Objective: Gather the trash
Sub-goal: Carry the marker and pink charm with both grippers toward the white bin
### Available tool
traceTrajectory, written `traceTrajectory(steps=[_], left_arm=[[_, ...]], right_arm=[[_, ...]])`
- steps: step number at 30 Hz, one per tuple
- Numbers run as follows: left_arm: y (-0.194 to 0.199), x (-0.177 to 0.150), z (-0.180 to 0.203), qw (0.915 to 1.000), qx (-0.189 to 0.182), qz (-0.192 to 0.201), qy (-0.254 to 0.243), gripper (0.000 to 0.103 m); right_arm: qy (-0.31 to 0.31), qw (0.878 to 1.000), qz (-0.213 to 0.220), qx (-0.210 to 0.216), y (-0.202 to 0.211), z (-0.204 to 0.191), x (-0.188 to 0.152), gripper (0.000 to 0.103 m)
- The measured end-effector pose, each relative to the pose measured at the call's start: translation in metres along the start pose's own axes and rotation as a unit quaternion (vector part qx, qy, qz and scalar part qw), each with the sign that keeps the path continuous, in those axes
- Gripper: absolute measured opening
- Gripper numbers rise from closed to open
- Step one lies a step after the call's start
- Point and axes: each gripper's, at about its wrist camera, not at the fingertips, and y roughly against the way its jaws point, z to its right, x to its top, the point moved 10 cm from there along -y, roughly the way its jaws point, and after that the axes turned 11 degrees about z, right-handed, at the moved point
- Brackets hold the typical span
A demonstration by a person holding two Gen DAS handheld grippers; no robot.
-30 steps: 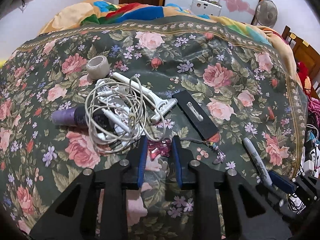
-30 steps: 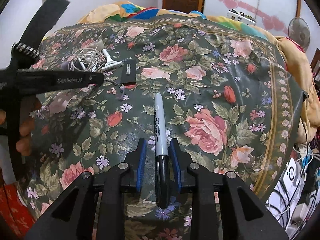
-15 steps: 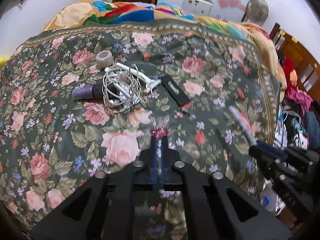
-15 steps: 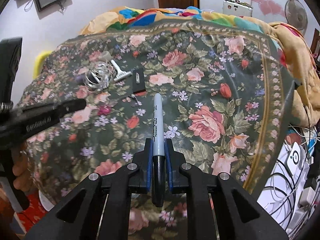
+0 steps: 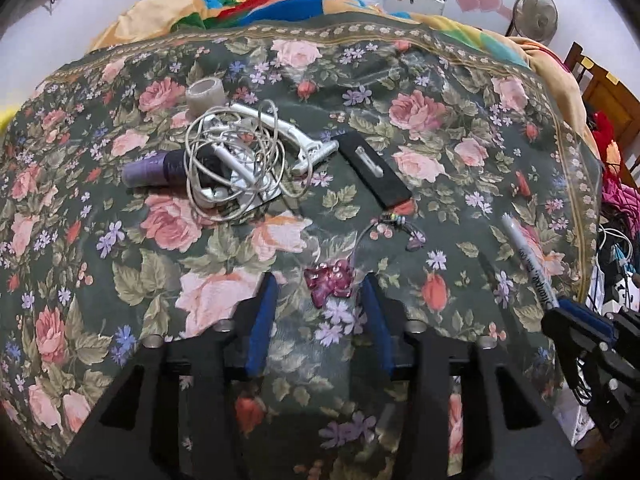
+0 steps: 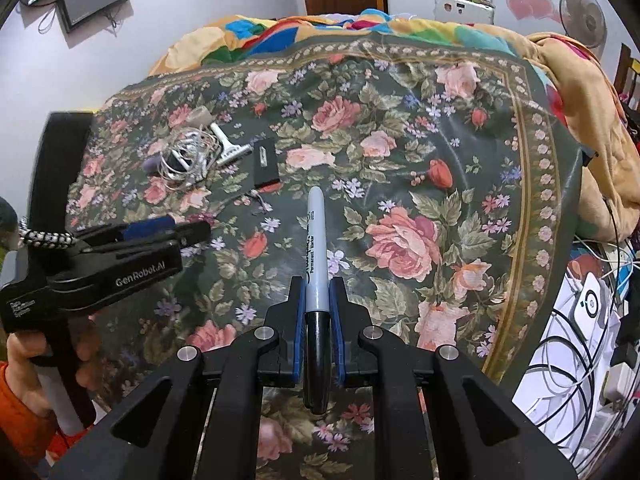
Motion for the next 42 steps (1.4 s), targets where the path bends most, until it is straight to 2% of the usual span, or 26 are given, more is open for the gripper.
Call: traceTrajectory(steps=[3, 10, 16, 21, 31, 35, 42], left_arm=[[-0.002, 0.001, 0.001, 0.9998, 0.016, 0.001, -0.015, 0.02], [0.026, -0.003, 0.005, 0.9999, 0.0, 0.0, -0.015, 0.02], [0.094, 0.013, -0.001, 0.9993, -0.013, 0.036, 0.004, 0.02], [0.161, 0.025, -0.017, 0.9973, -0.005, 0.071, 0.016, 0.02], [0.294, 0.011, -0.079, 0.9902, 0.037, 0.127, 0.046, 0.02], [0.343, -0.009, -0.113, 0.9851, 0.061, 0.149, 0.06, 0.02], [0.408, -0.057, -0.173, 0.9777, 0.106, 0.16, 0.084, 0.02]], right_arm=[[0.001, 1.0, -0.004, -0.004, -0.004, 0.002, -0.003, 0.011], [-0.006, 1.0, 0.003, -0.004, 0.005, 0.002, 0.004, 0.011], [0.007, 1.0, 0.026, 0.004, 0.039, -0.013, 0.022, 0.011], [0.015, 0.998, 0.053, 0.014, 0.078, -0.036, 0.041, 0.011], [0.047, 0.991, 0.108, 0.058, 0.163, -0.114, 0.062, 0.011], [0.067, 0.987, 0.124, 0.079, 0.191, -0.153, 0.06, 0.011], [0.101, 0.979, 0.129, 0.12, 0.219, -0.223, 0.042, 0.011]])
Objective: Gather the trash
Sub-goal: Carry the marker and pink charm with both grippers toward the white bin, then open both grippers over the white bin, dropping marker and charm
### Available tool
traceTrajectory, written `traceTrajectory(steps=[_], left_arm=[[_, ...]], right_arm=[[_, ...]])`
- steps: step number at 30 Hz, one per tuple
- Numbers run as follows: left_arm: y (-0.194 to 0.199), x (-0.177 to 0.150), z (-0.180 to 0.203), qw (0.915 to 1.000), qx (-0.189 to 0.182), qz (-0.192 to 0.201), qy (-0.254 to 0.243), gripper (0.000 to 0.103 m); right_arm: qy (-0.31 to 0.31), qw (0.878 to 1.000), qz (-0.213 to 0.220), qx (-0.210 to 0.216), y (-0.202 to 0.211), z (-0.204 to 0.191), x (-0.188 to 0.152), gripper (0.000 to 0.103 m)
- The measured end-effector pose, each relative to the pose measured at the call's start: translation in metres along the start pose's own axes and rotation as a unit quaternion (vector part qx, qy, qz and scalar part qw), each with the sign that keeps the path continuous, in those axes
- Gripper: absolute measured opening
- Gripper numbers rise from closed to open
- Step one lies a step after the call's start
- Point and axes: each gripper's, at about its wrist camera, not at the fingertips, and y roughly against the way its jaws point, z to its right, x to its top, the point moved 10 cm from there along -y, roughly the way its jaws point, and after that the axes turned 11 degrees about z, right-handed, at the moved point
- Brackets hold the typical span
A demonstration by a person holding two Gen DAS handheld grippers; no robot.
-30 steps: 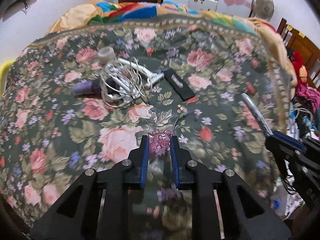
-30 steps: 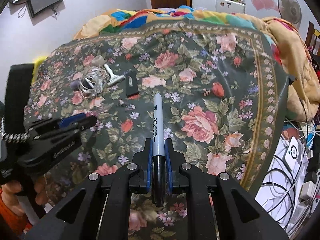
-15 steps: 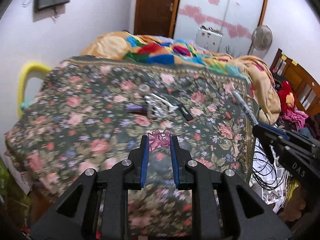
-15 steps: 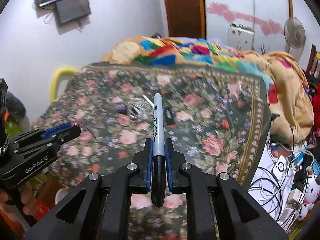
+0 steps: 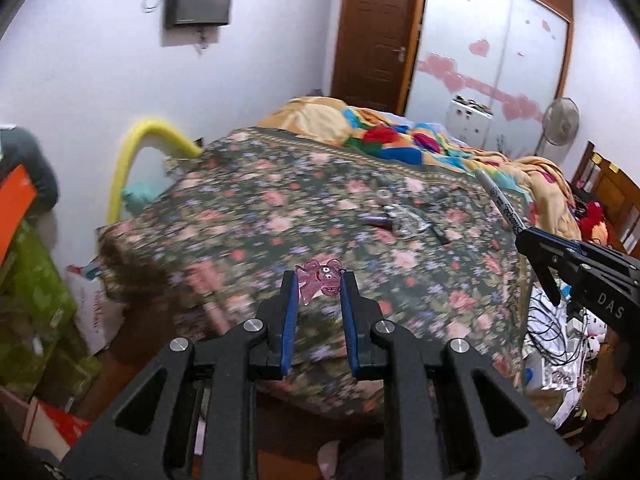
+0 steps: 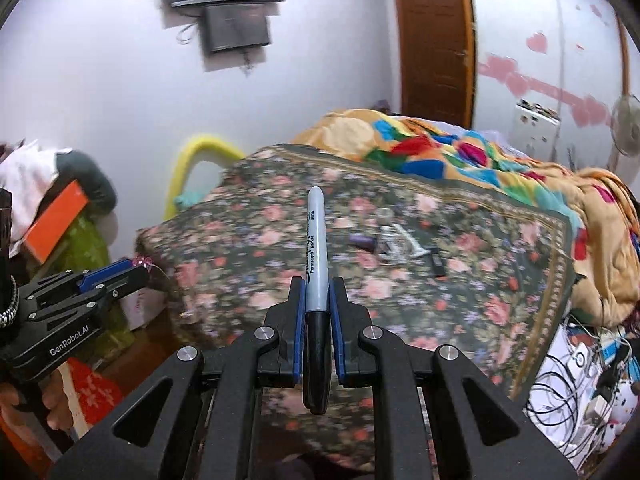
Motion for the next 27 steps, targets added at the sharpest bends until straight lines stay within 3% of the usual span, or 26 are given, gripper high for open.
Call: traceTrajectory(steps=[6, 14, 21, 27], left_arm=[[0.038, -0.024, -0.069, 0.9991, 0.039, -0.004, 0.018, 0.02], [0.07, -0.083, -0.148, 0.9939, 0.082, -0.04, 0.061, 0.02], [0.068, -0.137, -0.196, 0.9857, 0.108, -0.084, 0.098, 0.02], [0.043, -0.182, -0.223, 0.9756, 0.115, -0.129, 0.135, 0.02]], right_arm=[[0.027, 0.999, -0.015, 0.043, -0.002, -0.071, -0.016, 0.011], [0.064, 0.992, -0.051, 0.1, -0.017, -0.161, -0.054, 0.011], [0.082, 0.978, -0.116, 0.15, -0.05, -0.227, -0.102, 0.011], [0.099, 0.961, -0.186, 0.177, -0.084, -0.266, -0.148, 0.011]])
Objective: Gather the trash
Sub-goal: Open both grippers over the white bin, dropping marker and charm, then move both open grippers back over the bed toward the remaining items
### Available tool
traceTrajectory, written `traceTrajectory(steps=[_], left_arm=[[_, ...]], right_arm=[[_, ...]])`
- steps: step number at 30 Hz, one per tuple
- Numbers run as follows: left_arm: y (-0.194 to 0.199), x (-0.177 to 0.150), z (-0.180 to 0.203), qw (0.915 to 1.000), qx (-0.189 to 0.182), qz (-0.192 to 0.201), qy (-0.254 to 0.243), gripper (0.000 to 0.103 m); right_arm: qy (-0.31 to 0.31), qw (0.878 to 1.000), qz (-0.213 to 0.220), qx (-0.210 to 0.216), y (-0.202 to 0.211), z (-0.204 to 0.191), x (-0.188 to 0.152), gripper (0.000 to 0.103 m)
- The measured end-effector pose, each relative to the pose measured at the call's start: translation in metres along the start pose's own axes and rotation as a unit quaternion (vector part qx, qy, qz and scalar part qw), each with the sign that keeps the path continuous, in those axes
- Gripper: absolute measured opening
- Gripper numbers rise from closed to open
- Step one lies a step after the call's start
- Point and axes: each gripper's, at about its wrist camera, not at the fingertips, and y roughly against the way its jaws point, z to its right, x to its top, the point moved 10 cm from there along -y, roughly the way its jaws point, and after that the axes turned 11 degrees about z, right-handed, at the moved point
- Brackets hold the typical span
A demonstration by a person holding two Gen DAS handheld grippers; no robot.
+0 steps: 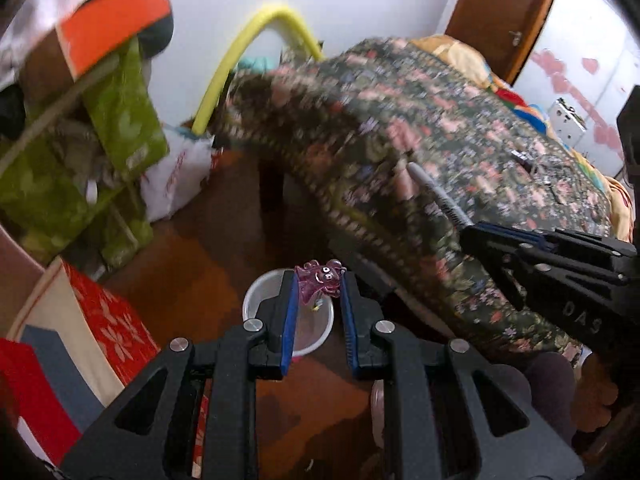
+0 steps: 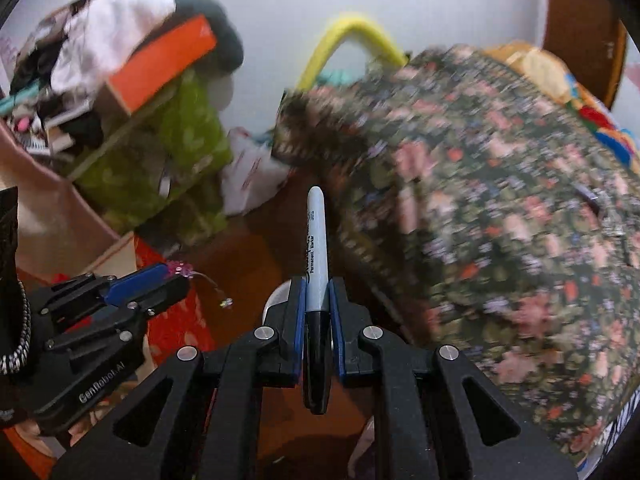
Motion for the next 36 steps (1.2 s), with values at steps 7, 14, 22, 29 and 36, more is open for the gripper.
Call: traceTrajectory(steps=[7, 14, 22, 29, 36], left_arm=[[-0.051, -0.023, -0.023, 0.9979, 0.016, -0.056, 0.027, 0.02], [-0.081, -0.026, -0.041, 0.9939, 0.038, -0.092, 0.046, 0.022], [-0.059, -0.015, -0.04, 0.9963, 0.042, -0.064, 0.038, 0.022], [-0.015, 0.009, -0.02, 0.9987, 0.044, -0.013, 0.024, 0.023], [0.043, 0.046, 0.024, 0.9971, 0.035, 0.067, -0.01, 0.023]], right_arm=[[0.008, 0.997, -0.073, 0.018, -0.064, -0.019, -0.018, 0.011], [0.008, 0.994, -0.104, 0.021, -0.093, -0.022, -0.016, 0.032], [0.014, 0.996, -0.084, 0.014, -0.079, -0.011, -0.008, 0.036], [0.013, 0.999, -0.036, 0.014, -0.035, -0.002, 0.007, 0.036], [0.02, 0.999, 0.046, 0.0, 0.032, 0.016, 0.033, 0.036]])
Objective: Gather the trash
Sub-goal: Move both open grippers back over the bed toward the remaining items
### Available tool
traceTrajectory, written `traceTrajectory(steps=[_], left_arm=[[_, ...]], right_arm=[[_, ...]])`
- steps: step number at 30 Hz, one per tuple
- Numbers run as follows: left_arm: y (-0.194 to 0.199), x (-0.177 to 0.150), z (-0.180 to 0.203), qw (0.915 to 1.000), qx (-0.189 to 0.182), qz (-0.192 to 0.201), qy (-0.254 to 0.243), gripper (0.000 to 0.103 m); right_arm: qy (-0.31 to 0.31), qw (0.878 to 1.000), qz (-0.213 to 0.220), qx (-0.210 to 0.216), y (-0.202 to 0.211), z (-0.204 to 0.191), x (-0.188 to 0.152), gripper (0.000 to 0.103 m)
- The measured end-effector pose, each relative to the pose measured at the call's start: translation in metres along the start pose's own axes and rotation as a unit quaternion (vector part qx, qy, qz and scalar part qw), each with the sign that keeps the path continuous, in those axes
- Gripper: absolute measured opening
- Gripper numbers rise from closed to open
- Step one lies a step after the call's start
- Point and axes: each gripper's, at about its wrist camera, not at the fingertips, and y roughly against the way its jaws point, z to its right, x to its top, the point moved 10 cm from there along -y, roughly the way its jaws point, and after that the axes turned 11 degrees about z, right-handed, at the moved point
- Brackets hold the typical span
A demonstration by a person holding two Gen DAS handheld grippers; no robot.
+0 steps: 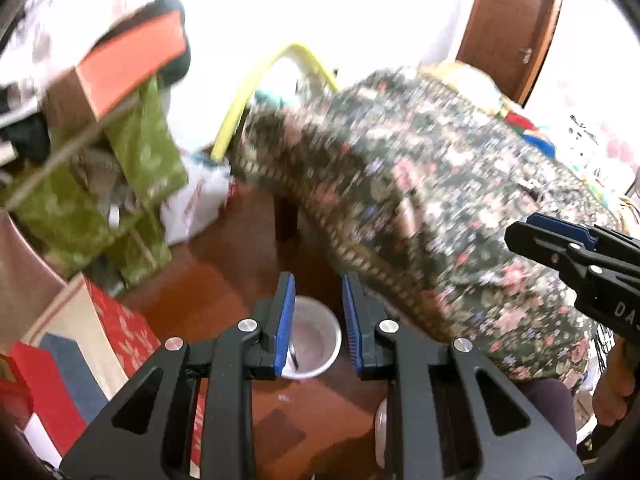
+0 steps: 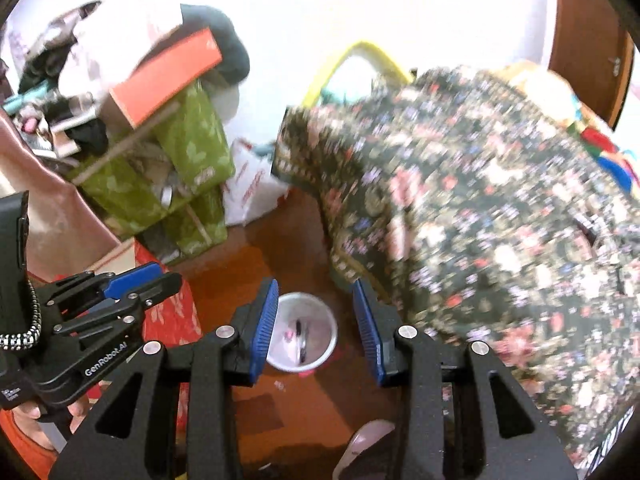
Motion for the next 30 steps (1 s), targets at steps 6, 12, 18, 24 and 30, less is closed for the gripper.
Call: traceTrajectory(steps=[6, 12, 18, 24, 30], left_arm=[[0.04, 0.038, 0.059, 0.9973, -0.039, 0.061, -0.015, 0.023], [0.062, 0.064, 0.135, 0.9903, -0.085, 0.099, -0.048, 0.023], [0.058, 0.074, 0.207, 0.984, -0.122, 0.11, -0.07, 0.028], [0.044, 0.084, 0.272, 0.978, -0.141, 0.129, -0.084, 0.063], [0.008, 0.091, 0.328, 0.976, -0.167, 0.108, -0.089, 0.077]], right_arm=[[-0.016, 0.997, 0.074, -0.029, 0.063, 0.039, 0.024, 0.036], [-0.029, 0.987, 0.135, -0.078, 0.12, 0.091, 0.038, 0.036], [-0.05, 0.976, 0.17, -0.128, 0.168, 0.153, 0.037, 0.036], [-0.07, 0.964, 0.179, -0.185, 0.202, 0.222, 0.026, 0.036], [-0.091, 0.947, 0.176, -0.251, 0.222, 0.294, 0.008, 0.065]])
